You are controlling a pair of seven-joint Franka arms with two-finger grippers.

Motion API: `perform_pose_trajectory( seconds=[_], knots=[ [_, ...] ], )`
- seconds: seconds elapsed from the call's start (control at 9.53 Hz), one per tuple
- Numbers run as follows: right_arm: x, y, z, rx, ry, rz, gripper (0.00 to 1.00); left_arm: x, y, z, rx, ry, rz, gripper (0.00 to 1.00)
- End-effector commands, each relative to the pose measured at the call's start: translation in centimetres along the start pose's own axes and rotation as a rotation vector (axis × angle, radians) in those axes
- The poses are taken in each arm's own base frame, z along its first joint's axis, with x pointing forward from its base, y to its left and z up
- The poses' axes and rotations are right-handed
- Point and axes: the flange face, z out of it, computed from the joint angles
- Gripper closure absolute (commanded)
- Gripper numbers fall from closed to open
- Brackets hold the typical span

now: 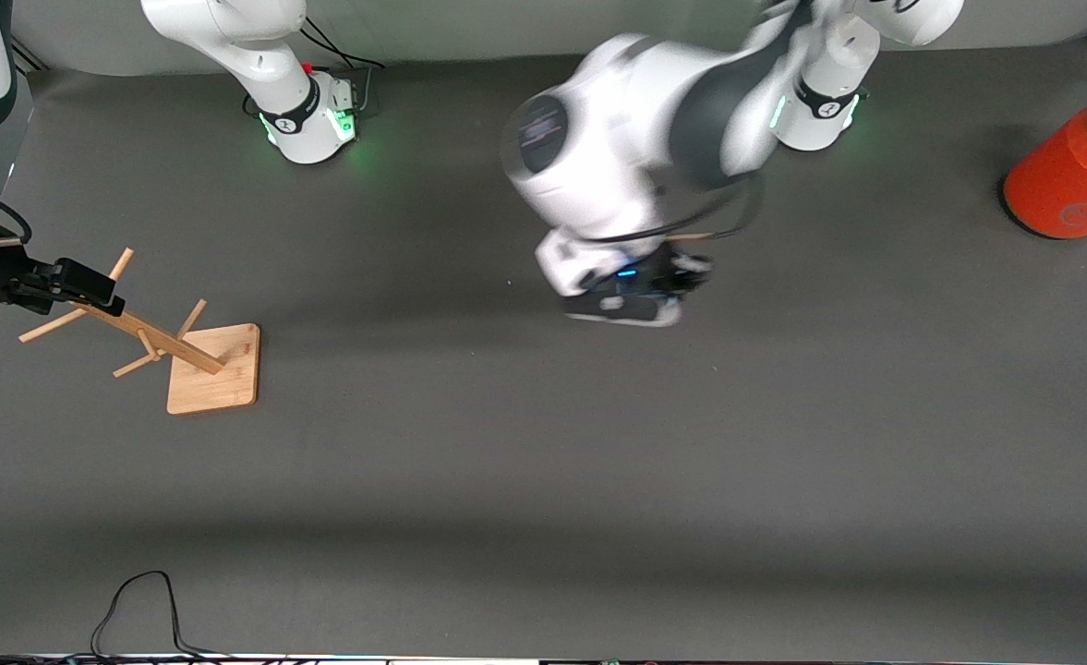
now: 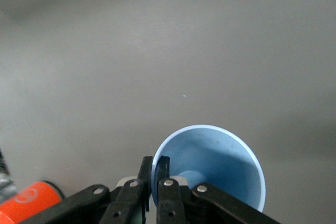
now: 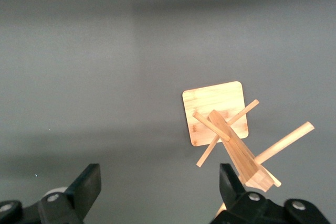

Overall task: Rotate and upright cup with both arms
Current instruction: 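Rotate the blue cup upright with the left gripper and set it down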

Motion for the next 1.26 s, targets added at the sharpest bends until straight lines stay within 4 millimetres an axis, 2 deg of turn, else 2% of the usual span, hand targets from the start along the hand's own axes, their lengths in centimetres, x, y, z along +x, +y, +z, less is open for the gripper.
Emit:
perform_pose_trajectory(
  seconds=[0.0, 0.1, 0.31, 0.42, 0.52, 0.73, 0.94, 1.15],
  knots=[
    [0.0, 0.0, -0.5, -0.013, 0.011, -0.028, 0.00, -2.5, -4.5, -0.8, -0.103, -0.002, -0.069, 1.00],
    [-0.1, -0.1, -0.7, -0.014, 0.016, -0.054, 0.00, -3.0, -7.2, -0.5, -0.161, 0.019, -0.107, 1.00],
    [-0.2, -0.1, -0.8, -0.013, 0.012, -0.090, 0.00, -4.7, -9.0, 0.8, -0.259, 0.090, -0.161, 1.00],
    [-0.2, -0.1, -0.8, -0.013, 0.012, -0.090, 0.00, -5.1, -9.1, 2.1, -0.306, 0.115, -0.186, 1.00],
    [-0.2, -0.1, -0.8, -0.013, 0.012, -0.088, 0.00, -4.8, -8.3, 4.1, -0.323, 0.136, -0.207, 1.00],
    [-0.2, -0.1, -0.7, -0.013, 0.011, -0.087, 0.00, -3.4, -4.7, 8.3, -0.359, 0.181, -0.315, 1.00],
    [-0.1, -0.1, -0.6, -0.013, 0.011, -0.088, 0.00, -1.4, 0.5, 12.7, -0.360, 0.201, -0.393, 1.00],
    [-0.1, -0.1, -0.5, -0.013, 0.009, -0.090, 0.00, -0.4, 5.4, 16.8, -0.366, 0.223, -0.461, 1.00]
  ],
)
